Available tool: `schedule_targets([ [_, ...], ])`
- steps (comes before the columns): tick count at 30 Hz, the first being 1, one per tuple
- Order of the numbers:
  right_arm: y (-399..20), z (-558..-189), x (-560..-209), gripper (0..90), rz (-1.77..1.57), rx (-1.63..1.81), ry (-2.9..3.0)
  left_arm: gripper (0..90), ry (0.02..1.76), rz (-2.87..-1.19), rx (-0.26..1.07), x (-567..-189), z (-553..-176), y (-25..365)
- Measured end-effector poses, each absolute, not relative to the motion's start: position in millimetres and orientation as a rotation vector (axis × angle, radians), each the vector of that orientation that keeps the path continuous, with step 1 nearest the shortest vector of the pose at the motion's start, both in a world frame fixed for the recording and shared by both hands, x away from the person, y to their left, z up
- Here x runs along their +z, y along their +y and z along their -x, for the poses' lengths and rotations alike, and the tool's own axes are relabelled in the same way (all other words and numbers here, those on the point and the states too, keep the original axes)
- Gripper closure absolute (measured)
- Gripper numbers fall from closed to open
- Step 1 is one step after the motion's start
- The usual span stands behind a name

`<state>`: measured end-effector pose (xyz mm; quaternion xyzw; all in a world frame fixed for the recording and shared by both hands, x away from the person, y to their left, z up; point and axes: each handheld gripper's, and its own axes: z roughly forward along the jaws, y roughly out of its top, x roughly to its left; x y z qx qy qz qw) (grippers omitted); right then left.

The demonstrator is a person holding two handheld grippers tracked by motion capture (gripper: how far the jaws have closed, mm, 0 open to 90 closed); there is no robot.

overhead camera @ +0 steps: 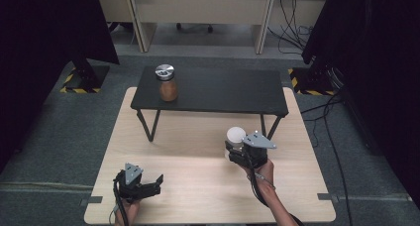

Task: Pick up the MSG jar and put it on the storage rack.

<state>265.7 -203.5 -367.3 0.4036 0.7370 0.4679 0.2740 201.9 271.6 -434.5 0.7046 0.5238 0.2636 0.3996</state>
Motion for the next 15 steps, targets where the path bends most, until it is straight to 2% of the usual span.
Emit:
schedule_targets([
  [15, -189.4, -267.8, -316.6, 34.9, -0.976, 1.339, 2.024, 1.4, 1.324, -1.78, 0.666, -434.3, -201.4, 271.8],
])
